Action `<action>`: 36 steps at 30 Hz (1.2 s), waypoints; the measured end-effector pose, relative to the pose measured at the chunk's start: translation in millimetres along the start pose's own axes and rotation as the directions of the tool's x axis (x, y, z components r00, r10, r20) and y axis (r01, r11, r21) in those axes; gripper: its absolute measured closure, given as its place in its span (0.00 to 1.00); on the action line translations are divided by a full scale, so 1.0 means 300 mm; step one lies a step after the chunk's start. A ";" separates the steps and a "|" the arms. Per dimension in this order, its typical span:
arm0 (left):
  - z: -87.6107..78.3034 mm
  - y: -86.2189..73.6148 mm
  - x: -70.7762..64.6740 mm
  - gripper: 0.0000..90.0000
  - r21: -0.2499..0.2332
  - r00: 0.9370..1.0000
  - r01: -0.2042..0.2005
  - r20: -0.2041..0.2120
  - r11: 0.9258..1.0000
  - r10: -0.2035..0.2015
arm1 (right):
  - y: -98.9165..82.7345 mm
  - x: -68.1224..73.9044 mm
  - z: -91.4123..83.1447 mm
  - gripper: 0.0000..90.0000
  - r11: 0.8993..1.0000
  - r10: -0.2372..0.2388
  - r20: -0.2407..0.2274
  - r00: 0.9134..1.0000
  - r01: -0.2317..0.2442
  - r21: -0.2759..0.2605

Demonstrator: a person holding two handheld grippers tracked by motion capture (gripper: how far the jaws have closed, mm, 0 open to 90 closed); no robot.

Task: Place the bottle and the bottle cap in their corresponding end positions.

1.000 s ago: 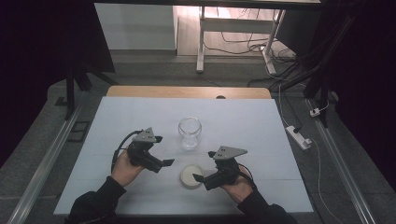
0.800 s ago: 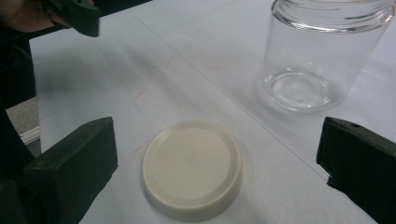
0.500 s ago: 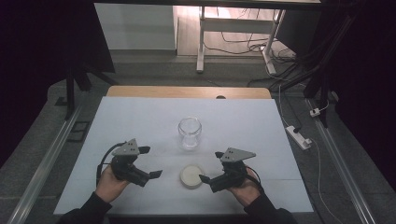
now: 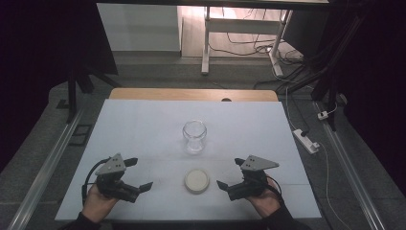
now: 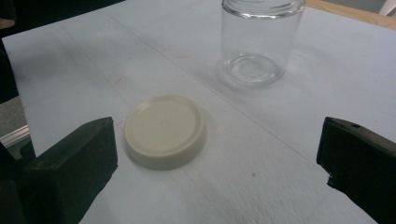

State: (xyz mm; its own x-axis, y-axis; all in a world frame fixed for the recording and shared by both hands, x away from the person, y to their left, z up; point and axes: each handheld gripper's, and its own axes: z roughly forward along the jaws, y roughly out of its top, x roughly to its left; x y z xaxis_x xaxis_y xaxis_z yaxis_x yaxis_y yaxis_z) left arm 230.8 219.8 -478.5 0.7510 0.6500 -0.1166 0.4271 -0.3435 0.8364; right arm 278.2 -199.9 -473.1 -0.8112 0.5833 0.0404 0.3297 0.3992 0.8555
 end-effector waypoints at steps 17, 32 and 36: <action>-0.110 -0.166 -0.002 0.00 0.038 0.988 0.086 -0.130 0.996 -0.081 | -0.096 -0.034 -0.138 0.00 0.999 0.046 0.132 0.990 -0.047 0.002; -0.124 -0.241 -0.007 0.00 0.117 0.977 0.127 -0.186 0.985 -0.104 | -0.204 -0.083 -0.216 0.00 0.991 0.113 0.233 0.966 -0.128 0.050; -0.127 -0.251 -0.005 0.00 0.122 0.976 0.139 -0.187 0.983 -0.114 | -0.217 -0.088 -0.220 0.00 0.988 0.128 0.240 0.962 -0.146 0.058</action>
State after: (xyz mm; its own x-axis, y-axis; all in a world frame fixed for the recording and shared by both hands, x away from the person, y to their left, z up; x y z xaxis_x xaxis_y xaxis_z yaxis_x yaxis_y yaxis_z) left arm 178.3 270.4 -520.8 0.5895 0.8004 -0.1091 0.5854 -0.3303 0.7404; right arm 246.3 -288.0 -495.8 -0.6228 0.7820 0.0243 0.4719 0.3508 0.8089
